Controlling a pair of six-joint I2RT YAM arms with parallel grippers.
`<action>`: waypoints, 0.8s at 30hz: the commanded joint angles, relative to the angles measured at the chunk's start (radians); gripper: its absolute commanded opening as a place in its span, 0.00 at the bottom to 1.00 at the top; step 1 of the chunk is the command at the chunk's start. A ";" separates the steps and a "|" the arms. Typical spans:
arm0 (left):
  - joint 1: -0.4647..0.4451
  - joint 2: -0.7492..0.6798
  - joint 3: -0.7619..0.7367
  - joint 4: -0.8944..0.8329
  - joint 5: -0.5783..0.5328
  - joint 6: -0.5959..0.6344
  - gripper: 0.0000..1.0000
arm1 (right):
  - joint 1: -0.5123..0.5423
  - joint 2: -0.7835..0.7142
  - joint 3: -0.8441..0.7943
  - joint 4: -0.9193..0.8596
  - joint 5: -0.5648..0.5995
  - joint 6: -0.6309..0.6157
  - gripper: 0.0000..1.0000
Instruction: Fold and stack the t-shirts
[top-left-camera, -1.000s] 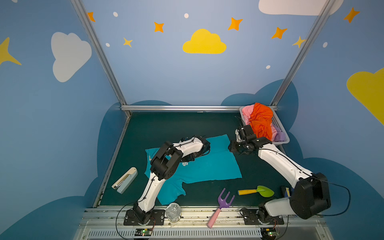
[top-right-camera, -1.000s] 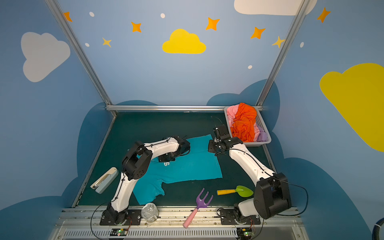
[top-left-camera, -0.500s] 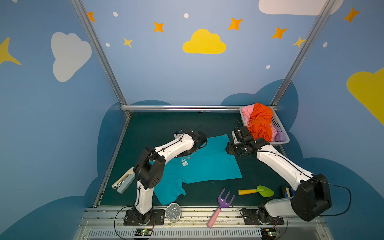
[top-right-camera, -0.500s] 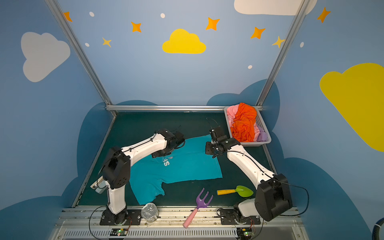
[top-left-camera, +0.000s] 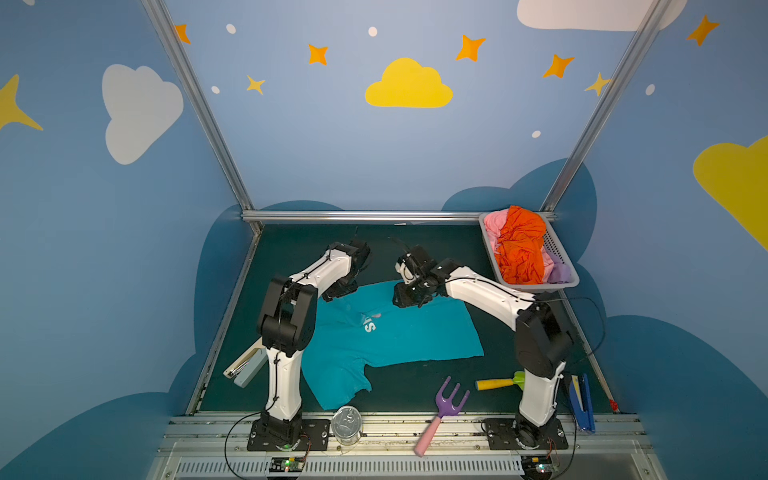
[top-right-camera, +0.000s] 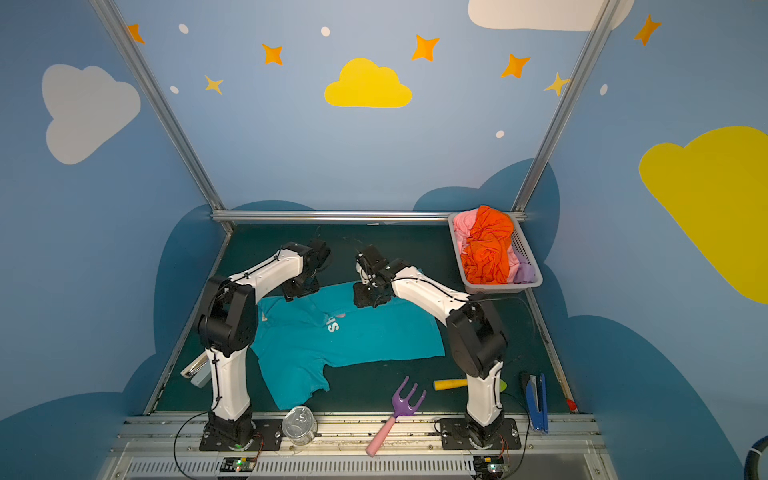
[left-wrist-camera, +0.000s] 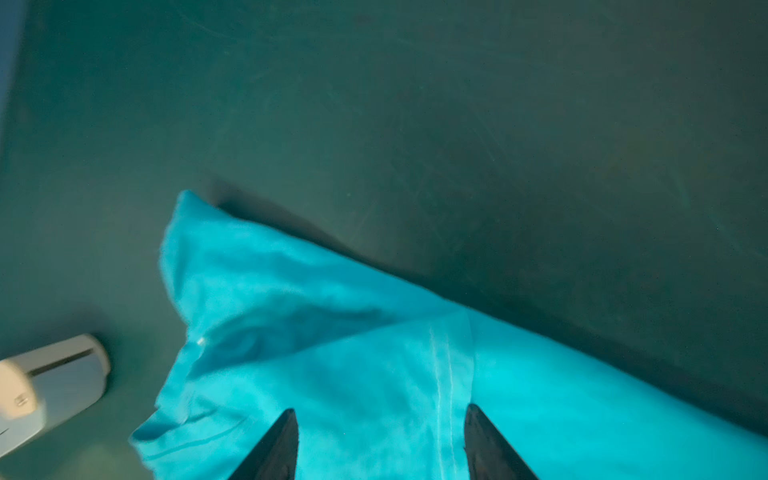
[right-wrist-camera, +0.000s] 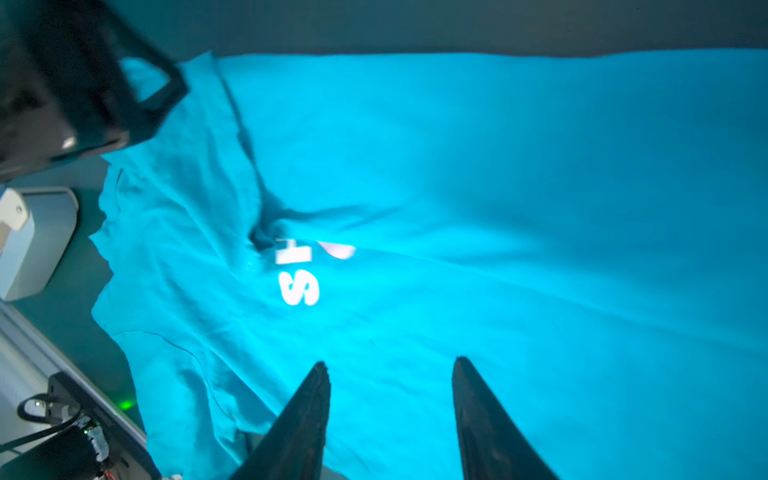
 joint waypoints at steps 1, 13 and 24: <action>0.020 0.030 0.045 0.045 0.045 0.066 0.63 | 0.029 0.073 0.086 -0.024 -0.093 -0.005 0.50; 0.084 0.123 0.060 0.089 0.111 0.106 0.61 | 0.042 0.266 0.236 0.016 -0.233 0.083 0.52; 0.085 0.017 -0.029 0.101 0.119 0.088 0.15 | 0.057 0.271 0.246 0.012 -0.243 0.091 0.52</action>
